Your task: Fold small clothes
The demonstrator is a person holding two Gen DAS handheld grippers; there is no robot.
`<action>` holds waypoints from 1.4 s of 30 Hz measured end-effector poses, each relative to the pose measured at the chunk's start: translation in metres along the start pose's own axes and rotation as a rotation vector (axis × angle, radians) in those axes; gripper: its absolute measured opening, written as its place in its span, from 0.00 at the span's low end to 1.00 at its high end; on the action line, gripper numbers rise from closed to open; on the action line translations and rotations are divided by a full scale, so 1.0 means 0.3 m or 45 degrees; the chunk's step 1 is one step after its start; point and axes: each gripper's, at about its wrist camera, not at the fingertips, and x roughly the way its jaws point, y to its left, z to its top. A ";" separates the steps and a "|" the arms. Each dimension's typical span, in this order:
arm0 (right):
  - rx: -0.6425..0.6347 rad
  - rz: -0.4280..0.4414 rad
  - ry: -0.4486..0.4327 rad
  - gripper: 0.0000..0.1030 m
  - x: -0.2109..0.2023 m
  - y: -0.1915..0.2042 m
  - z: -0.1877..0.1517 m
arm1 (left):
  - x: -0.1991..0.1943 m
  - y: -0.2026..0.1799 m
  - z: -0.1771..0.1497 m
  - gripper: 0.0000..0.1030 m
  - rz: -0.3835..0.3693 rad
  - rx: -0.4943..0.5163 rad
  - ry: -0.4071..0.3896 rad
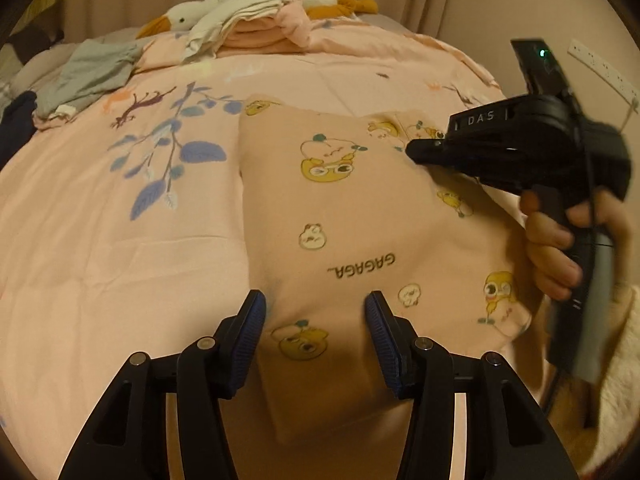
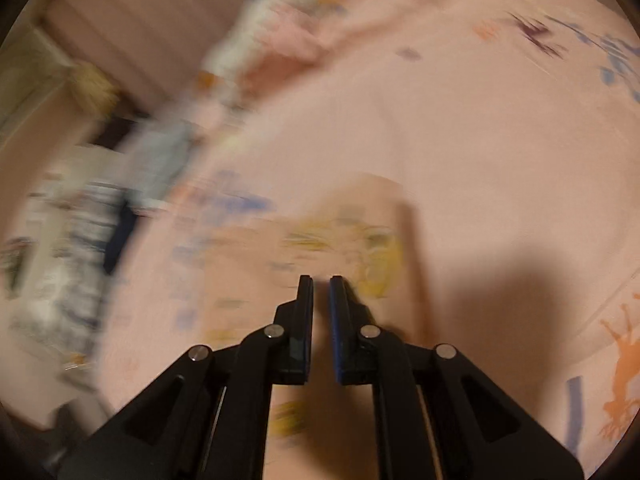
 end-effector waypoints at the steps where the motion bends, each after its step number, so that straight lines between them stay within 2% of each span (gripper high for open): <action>1: 0.027 0.023 -0.007 0.00 0.005 -0.017 0.003 | 0.000 0.009 -0.002 0.49 -0.013 -0.027 0.000; 3: 0.105 0.053 0.005 0.00 -0.004 -0.039 0.009 | 0.006 0.030 -0.009 0.49 -0.038 -0.060 0.008; 5: 0.082 0.006 -0.016 0.00 -0.023 -0.027 0.007 | 0.007 0.037 -0.010 0.50 -0.056 -0.054 0.013; 7: 0.080 0.014 -0.028 0.00 -0.040 -0.021 -0.001 | 0.006 0.040 -0.011 0.50 -0.062 -0.058 0.016; 8: 0.110 0.075 -0.035 0.05 -0.052 -0.031 -0.007 | 0.005 0.039 -0.013 0.50 -0.060 -0.057 0.013; 12: 0.206 0.234 -0.032 0.13 -0.096 -0.063 -0.039 | -0.003 0.022 -0.025 0.50 -0.033 -0.055 0.006; 17: 0.096 0.348 -0.047 0.14 -0.173 -0.008 -0.116 | -0.003 0.022 -0.029 0.50 -0.026 -0.061 0.003; 18: 0.069 0.340 -0.034 0.14 -0.173 0.003 -0.124 | -0.004 0.023 -0.030 0.50 -0.025 -0.063 0.003; 20: -0.014 0.164 0.003 0.11 -0.158 0.025 -0.151 | -0.002 0.024 -0.029 0.50 -0.023 -0.065 0.001; 21: -0.039 0.075 0.018 0.06 -0.144 0.022 -0.164 | -0.001 0.023 -0.029 0.51 -0.021 -0.064 0.003; 22: -0.061 0.035 0.031 0.03 -0.133 0.016 -0.175 | -0.002 0.023 -0.029 0.51 -0.016 -0.064 0.005; 28: -0.054 0.047 0.012 0.01 -0.157 -0.047 -0.205 | 0.003 0.025 -0.030 0.55 0.000 -0.039 -0.009; 33: 0.054 0.169 0.053 0.00 -0.162 -0.122 -0.199 | 0.004 0.034 -0.027 0.56 -0.005 -0.046 -0.009; 36: -0.007 0.174 0.052 0.01 -0.176 -0.103 -0.212 | -0.001 0.041 -0.024 0.56 -0.021 -0.071 -0.004; 38: -0.079 0.159 0.051 0.05 -0.192 -0.077 -0.217 | -0.008 0.045 -0.019 0.56 -0.021 -0.080 -0.001; 40: -0.161 0.107 0.046 0.05 -0.201 -0.051 -0.215 | -0.012 0.045 -0.014 0.45 -0.016 -0.091 -0.010; 42: -0.204 0.041 0.039 0.19 -0.216 -0.043 -0.210 | -0.013 0.056 -0.007 0.38 -0.023 -0.130 -0.001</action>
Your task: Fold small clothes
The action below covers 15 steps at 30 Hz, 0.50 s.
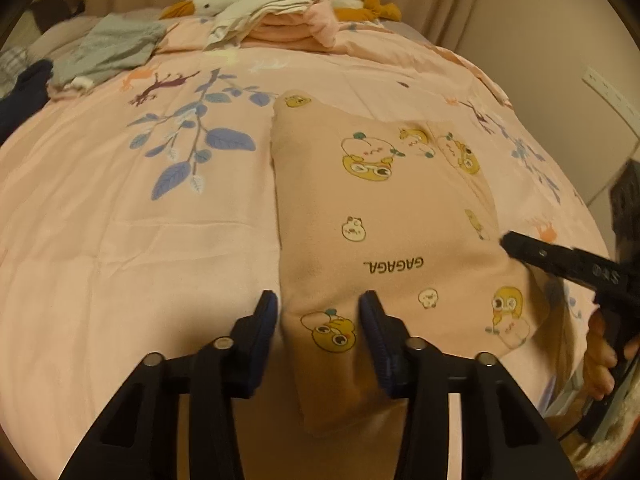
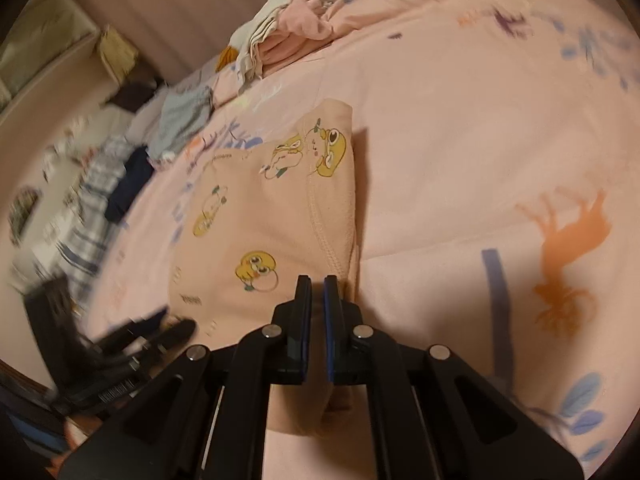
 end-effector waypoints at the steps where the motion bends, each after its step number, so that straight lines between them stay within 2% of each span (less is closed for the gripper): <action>1: -0.003 0.003 -0.019 0.28 -0.011 -0.004 0.003 | -0.003 0.001 0.004 0.33 -0.016 -0.009 0.004; 2: 0.004 0.032 -0.042 0.28 -0.024 -0.014 0.004 | -0.010 0.001 0.009 0.31 -0.014 -0.007 0.000; 4: 0.028 0.016 -0.032 0.29 -0.051 -0.027 0.015 | -0.032 -0.005 0.020 0.20 0.021 0.013 -0.037; 6: 0.001 0.068 -0.095 0.30 -0.100 -0.030 0.011 | -0.062 -0.015 0.035 0.18 0.077 0.040 -0.087; 7: -0.020 0.159 -0.175 0.35 -0.139 -0.035 0.001 | -0.074 -0.017 0.045 0.18 0.107 0.047 -0.109; 8: -0.005 0.219 -0.230 0.44 -0.159 -0.047 -0.009 | -0.086 -0.013 0.055 0.18 0.127 0.049 -0.132; 9: 0.031 0.267 -0.266 0.50 -0.168 -0.065 -0.013 | -0.099 -0.004 0.067 0.18 0.129 0.036 -0.158; 10: 0.073 0.301 -0.284 0.61 -0.166 -0.080 -0.008 | -0.110 0.011 0.080 0.18 0.113 0.003 -0.179; 11: 0.104 0.316 -0.286 0.66 -0.162 -0.094 0.001 | -0.117 0.028 0.093 0.20 0.094 -0.029 -0.191; 14: 0.155 0.260 -0.261 0.66 -0.143 -0.120 0.046 | -0.121 0.052 0.128 0.30 0.093 -0.058 -0.214; 15: 0.154 0.232 -0.262 0.67 -0.143 -0.123 0.053 | -0.118 0.057 0.138 0.38 0.123 -0.056 -0.222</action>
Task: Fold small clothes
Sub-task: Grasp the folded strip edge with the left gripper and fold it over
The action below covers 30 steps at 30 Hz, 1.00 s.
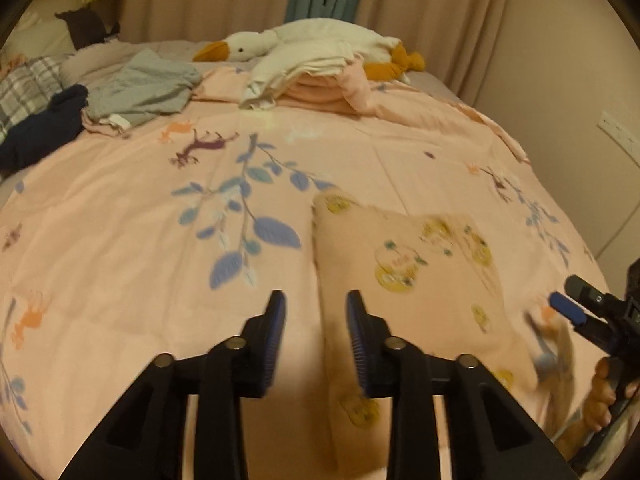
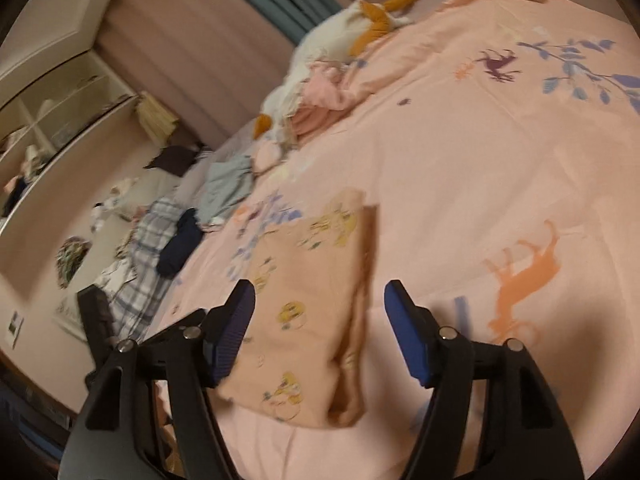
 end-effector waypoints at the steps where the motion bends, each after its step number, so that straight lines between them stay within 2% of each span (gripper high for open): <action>1: -0.013 -0.016 -0.002 0.69 0.006 -0.001 0.009 | 0.007 0.001 0.007 0.45 0.029 0.009 -0.008; 4: -0.032 -0.057 0.048 0.77 0.039 -0.008 0.028 | 0.030 0.008 0.013 0.51 0.022 0.028 -0.015; 9: -0.029 -0.087 0.123 0.78 0.082 -0.046 0.039 | 0.078 0.038 0.010 0.52 -0.040 -0.012 0.068; 13: 0.006 -0.098 0.191 0.80 0.125 -0.062 0.036 | 0.104 0.047 0.006 0.70 -0.110 -0.024 0.113; 16: -0.010 -0.120 0.240 0.81 0.148 -0.052 0.021 | 0.125 0.043 -0.003 0.71 -0.185 -0.020 0.169; 19: -0.025 -0.118 0.259 0.83 0.157 -0.043 0.008 | 0.152 0.057 -0.011 0.71 -0.251 -0.070 0.227; 21: -0.019 -0.096 0.269 0.84 0.159 -0.045 0.006 | 0.178 0.074 -0.018 0.71 -0.335 -0.135 0.264; 25: 0.059 0.006 0.274 0.87 0.179 -0.057 0.001 | 0.244 0.106 -0.031 0.77 -0.644 -0.288 0.335; 28: 0.126 0.140 0.325 0.88 0.231 -0.041 -0.010 | 0.300 0.115 -0.029 0.77 -0.873 -0.394 0.399; 30: 0.122 0.166 0.357 0.88 0.259 -0.017 -0.020 | 0.324 0.108 -0.026 0.77 -0.920 -0.420 0.420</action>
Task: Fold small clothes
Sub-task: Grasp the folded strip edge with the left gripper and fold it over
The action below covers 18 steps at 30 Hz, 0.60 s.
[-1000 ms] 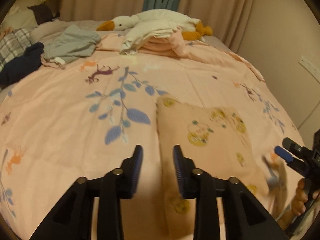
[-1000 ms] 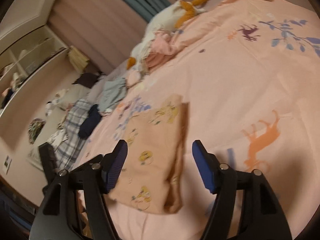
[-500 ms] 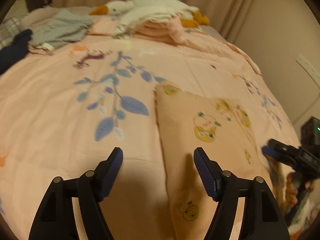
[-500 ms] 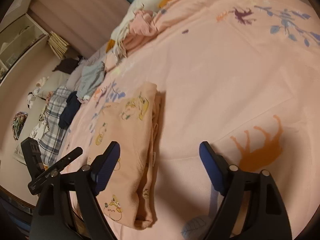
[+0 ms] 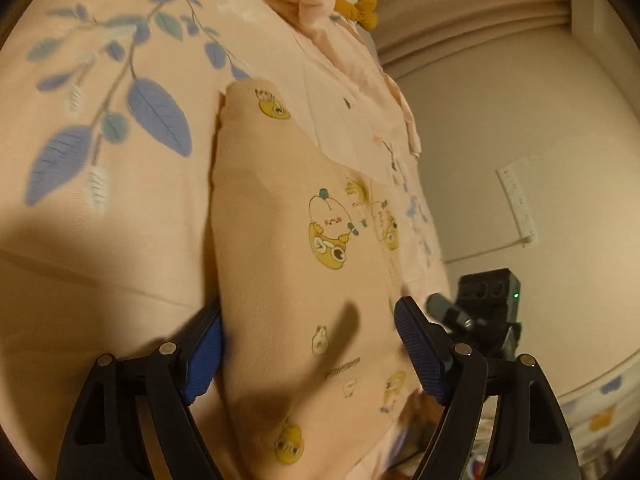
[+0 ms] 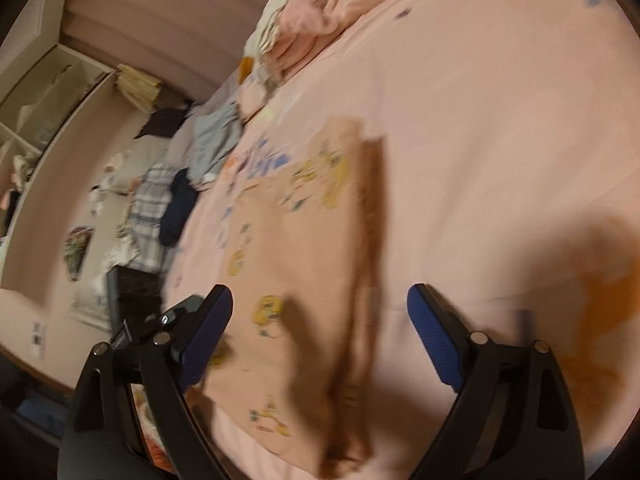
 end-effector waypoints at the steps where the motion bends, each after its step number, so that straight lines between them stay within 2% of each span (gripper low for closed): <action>1: -0.005 -0.010 0.012 0.88 0.017 0.011 -0.001 | 0.009 -0.008 0.001 0.77 -0.016 0.012 0.013; 3: -0.003 -0.018 0.021 0.88 0.043 0.028 0.002 | 0.021 -0.020 -0.002 0.77 -0.030 0.025 0.019; 6: 0.038 0.076 0.041 0.83 0.071 0.030 0.005 | 0.033 -0.030 -0.010 0.77 -0.075 0.004 0.017; 8: 0.028 0.048 0.070 0.69 0.085 0.029 0.007 | 0.036 -0.030 -0.008 0.77 -0.094 -0.011 0.024; 9: 0.036 0.036 0.073 0.66 0.088 0.026 0.007 | 0.033 -0.027 -0.009 0.77 -0.092 -0.005 0.032; 13: 0.111 0.089 0.046 0.58 0.090 0.003 0.001 | 0.032 -0.034 -0.008 0.69 -0.029 0.019 0.035; 15: 0.100 0.075 0.050 0.58 0.097 0.018 0.002 | 0.046 -0.054 -0.014 0.67 0.052 0.060 0.034; 18: 0.060 0.061 0.064 0.59 0.108 0.034 0.002 | 0.060 -0.075 -0.028 0.66 0.119 0.115 0.010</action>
